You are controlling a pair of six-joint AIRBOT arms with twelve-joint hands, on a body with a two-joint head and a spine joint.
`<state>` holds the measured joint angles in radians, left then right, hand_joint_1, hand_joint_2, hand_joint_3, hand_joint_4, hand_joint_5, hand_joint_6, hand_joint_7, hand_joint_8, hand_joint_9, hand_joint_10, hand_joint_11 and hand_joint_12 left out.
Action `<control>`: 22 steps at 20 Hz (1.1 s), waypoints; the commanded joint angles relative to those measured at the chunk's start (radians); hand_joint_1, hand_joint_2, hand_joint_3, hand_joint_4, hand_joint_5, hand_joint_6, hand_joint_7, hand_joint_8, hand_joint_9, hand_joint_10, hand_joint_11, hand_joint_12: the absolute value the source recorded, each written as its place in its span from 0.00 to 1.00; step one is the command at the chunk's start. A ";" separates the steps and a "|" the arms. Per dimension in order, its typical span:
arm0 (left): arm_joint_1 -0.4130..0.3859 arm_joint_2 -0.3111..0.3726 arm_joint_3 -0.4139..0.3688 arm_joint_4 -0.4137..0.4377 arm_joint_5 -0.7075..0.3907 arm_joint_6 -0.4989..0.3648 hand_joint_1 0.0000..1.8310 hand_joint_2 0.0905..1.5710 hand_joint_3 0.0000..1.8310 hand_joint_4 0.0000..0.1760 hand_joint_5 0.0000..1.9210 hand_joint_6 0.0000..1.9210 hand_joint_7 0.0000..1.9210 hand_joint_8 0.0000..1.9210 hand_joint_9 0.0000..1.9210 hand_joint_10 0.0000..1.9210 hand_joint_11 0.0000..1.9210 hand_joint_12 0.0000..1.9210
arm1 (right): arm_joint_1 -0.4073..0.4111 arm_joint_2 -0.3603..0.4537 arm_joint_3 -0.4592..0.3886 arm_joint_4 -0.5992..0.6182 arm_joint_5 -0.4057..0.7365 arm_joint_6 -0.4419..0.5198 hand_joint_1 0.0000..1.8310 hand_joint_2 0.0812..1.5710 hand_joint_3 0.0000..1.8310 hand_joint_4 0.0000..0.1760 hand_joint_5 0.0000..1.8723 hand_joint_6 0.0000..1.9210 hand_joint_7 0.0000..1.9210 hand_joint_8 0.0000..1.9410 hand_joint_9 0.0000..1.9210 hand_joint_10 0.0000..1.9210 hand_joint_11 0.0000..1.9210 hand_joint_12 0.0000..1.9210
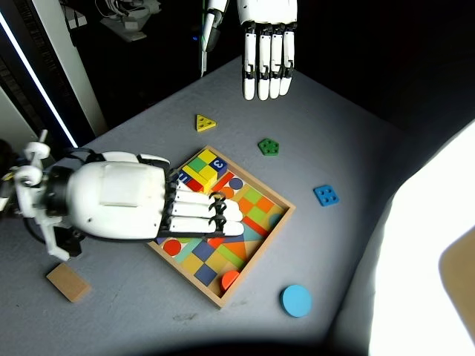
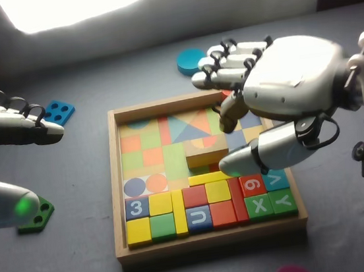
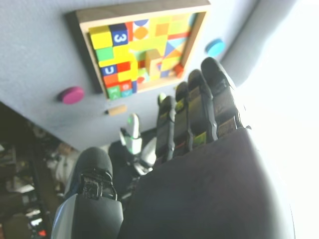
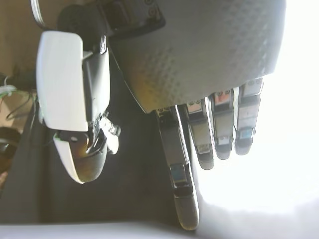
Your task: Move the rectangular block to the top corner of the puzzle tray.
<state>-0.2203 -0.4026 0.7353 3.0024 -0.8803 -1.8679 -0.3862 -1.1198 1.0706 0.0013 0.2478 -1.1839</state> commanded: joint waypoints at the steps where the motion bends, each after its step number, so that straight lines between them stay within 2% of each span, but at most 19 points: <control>1: -0.014 -0.002 0.000 0.010 0.082 -0.003 0.00 0.80 0.00 0.18 0.06 0.00 0.07 0.00 0.07 0.00 0.00 0.29 | 0.007 -0.006 0.007 0.003 0.082 0.003 0.00 0.69 0.01 0.00 0.39 0.17 0.03 0.00 0.00 0.00 0.00 0.00; 5: -0.014 -0.002 0.000 0.010 0.082 -0.003 0.00 0.79 0.00 0.21 0.06 0.00 0.08 0.00 0.07 0.00 0.00 0.29 | 0.014 -0.050 0.040 0.013 0.016 0.023 0.00 0.69 0.01 0.00 0.38 0.17 0.04 0.00 0.00 0.00 0.00 0.00; 7: -0.014 -0.002 0.001 0.010 0.082 -0.003 0.02 0.79 0.00 0.17 0.06 0.00 0.08 0.00 0.07 0.00 0.00 0.29 | 0.021 -0.060 0.046 0.034 0.017 0.022 0.00 0.69 0.01 0.00 0.38 0.18 0.05 0.01 0.00 0.00 0.00 0.00; 9: -0.014 -0.002 0.001 0.010 0.082 -0.003 0.02 0.79 0.00 0.20 0.07 0.00 0.08 0.00 0.08 0.00 0.00 0.29 | 0.027 -0.068 0.050 0.042 0.023 0.022 0.00 0.69 0.00 0.00 0.36 0.21 0.05 0.00 0.00 0.00 0.00 0.00; 14: -0.014 -0.002 0.003 0.010 0.082 -0.003 0.00 0.80 0.00 0.18 0.07 0.00 0.09 0.00 0.08 0.00 0.00 0.31 | 0.035 -0.095 0.074 0.046 0.043 0.017 0.00 0.69 0.00 0.00 0.34 0.25 0.04 0.00 0.00 0.00 0.00 0.00; 22: -0.014 -0.003 0.004 0.010 0.082 -0.003 0.01 0.80 0.00 0.20 0.06 0.00 0.07 0.00 0.07 0.00 0.00 0.29 | 0.019 -0.124 0.093 0.046 0.064 -0.005 0.00 0.70 0.00 0.00 0.34 0.25 0.05 0.01 0.00 0.00 0.00 0.00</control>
<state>-0.2203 -0.4026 0.7353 3.0020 -0.8803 -1.8679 -0.3687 -1.2427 1.1622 0.0448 0.1951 -1.1892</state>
